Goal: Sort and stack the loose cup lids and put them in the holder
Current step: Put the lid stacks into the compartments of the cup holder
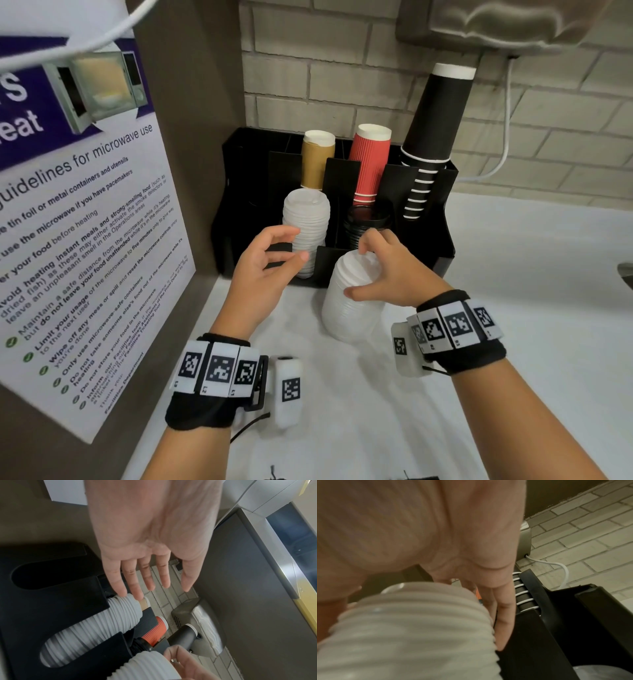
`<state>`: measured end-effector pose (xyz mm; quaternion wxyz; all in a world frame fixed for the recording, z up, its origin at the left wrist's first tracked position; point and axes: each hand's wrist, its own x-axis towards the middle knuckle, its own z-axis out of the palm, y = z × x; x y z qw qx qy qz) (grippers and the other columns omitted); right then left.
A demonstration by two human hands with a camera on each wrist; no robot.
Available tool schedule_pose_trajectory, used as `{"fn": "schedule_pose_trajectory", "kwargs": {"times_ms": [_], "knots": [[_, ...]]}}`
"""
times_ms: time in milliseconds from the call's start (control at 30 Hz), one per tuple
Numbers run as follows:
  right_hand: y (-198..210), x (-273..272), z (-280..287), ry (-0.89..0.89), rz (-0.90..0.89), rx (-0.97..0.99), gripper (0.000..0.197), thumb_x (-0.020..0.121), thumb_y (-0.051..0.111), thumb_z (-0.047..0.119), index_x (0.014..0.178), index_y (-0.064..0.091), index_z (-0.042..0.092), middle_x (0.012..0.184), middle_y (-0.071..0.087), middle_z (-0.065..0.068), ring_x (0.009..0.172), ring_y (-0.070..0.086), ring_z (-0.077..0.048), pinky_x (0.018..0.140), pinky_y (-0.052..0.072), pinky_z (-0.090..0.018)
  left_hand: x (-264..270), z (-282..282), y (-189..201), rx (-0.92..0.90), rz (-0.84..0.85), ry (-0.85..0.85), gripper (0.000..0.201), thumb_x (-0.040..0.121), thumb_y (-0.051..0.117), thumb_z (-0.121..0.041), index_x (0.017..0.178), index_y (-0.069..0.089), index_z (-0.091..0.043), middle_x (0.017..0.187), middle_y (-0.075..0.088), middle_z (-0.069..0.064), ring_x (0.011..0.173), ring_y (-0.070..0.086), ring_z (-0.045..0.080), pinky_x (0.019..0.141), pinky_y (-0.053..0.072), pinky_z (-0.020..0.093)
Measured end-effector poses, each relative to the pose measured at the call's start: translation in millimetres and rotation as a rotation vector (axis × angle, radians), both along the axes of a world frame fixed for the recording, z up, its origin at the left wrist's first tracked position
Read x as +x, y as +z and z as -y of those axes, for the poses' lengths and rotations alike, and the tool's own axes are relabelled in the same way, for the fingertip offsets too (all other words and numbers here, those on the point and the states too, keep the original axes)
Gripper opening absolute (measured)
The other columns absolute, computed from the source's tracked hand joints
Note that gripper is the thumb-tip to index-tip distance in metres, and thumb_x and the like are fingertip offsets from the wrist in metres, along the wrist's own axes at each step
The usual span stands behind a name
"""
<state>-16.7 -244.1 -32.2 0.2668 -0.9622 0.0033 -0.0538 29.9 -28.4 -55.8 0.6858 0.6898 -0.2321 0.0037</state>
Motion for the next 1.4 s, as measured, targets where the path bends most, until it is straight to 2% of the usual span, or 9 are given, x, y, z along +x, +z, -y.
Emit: {"fn": "schedule_pose_trajectory", "kwargs": {"times_ms": [200,300,400,467,600,700,900,1200,1400], "knots": [[8.1,-1.9,2.1,-0.046,0.132,0.073,0.056,0.062,0.082,0.031,0.101,0.043,0.023,0.109,0.042,0.000,0.095,0.047,-0.016,0.077,0.043,-0.025,-3.1,4.5,0.5,0.001,-0.011,-0.035,0.033,0.085,0.071,-0.019,0.112,0.059,-0.035,0.120,0.058,-0.011,0.099,0.064,0.008,0.080,0.049,0.015],[18.4,-8.4,-8.0,-0.005,0.262,0.260,0.054,0.066,0.082,0.033,0.105,0.046,0.024,0.109,0.048,0.002,0.099,0.047,-0.006,0.077,0.038,-0.018,-9.5,11.1,0.9,0.030,-0.043,-0.163,0.064,0.069,0.077,-0.034,0.126,0.051,-0.044,0.132,0.053,-0.015,0.113,0.059,0.003,0.096,0.049,0.027],[24.5,-18.7,-27.9,0.084,0.229,0.500,0.052,0.069,0.073,0.037,0.111,0.044,0.037,0.110,0.050,0.008,0.100,0.055,-0.012,0.081,0.046,-0.019,-15.5,19.5,-0.4,0.010,-0.079,-0.281,0.096,0.064,0.086,-0.035,0.143,0.034,-0.047,0.148,0.044,-0.008,0.131,0.049,0.012,0.110,0.041,0.039],[24.9,-24.8,-36.4,0.132,0.190,0.615,0.050,0.073,0.070,0.036,0.116,0.045,0.042,0.113,0.052,0.006,0.100,0.061,-0.017,0.082,0.053,-0.027,-18.6,22.1,0.1,-0.033,-0.099,-0.313,0.103,0.064,0.089,-0.033,0.147,0.029,-0.045,0.150,0.042,-0.003,0.131,0.050,0.017,0.110,0.041,0.044],[25.5,-34.5,-33.6,0.193,0.116,0.669,0.052,0.078,0.070,0.036,0.126,0.050,0.043,0.118,0.059,0.007,0.105,0.064,-0.014,0.092,0.052,-0.031,-19.7,17.7,1.1,-0.062,-0.091,-0.345,0.095,0.064,0.084,-0.032,0.145,0.035,-0.046,0.147,0.046,-0.004,0.126,0.055,0.021,0.103,0.048,0.047],[23.2,-38.9,-26.9,0.185,0.080,0.742,0.056,0.075,0.073,0.038,0.126,0.052,0.041,0.118,0.063,0.001,0.106,0.065,-0.019,0.095,0.051,-0.043,-18.7,14.3,1.9,-0.056,-0.068,-0.385,0.091,0.064,0.084,-0.027,0.141,0.040,-0.044,0.144,0.048,-0.003,0.123,0.057,0.024,0.097,0.053,0.047],[25.0,-40.7,-25.1,0.151,0.108,0.744,0.058,0.071,0.074,0.044,0.124,0.053,0.038,0.118,0.065,0.001,0.105,0.065,-0.020,0.095,0.051,-0.047,-21.5,18.2,4.8,-0.085,-0.057,-0.363,0.084,0.062,0.085,-0.028,0.134,0.046,-0.048,0.141,0.048,-0.008,0.119,0.060,0.017,0.083,0.056,0.032],[25.2,-41.4,-21.9,0.139,0.136,0.684,0.063,0.065,0.083,0.033,0.122,0.055,0.036,0.112,0.066,0.007,0.103,0.065,-0.015,0.092,0.053,-0.040,-23.4,18.5,12.2,-0.040,-0.075,-0.349,0.090,0.060,0.085,-0.029,0.139,0.044,-0.040,0.139,0.050,-0.007,0.118,0.061,0.017,0.098,0.052,0.041],[22.3,-39.3,-23.6,0.128,0.182,0.670,0.061,0.065,0.080,0.031,0.120,0.055,0.034,0.115,0.059,0.007,0.097,0.065,-0.012,0.085,0.055,-0.036,-22.9,20.6,12.1,-0.025,-0.070,-0.341,0.093,0.064,0.088,-0.018,0.140,0.041,-0.041,0.141,0.049,-0.008,0.120,0.059,0.013,0.103,0.048,0.043]]}}
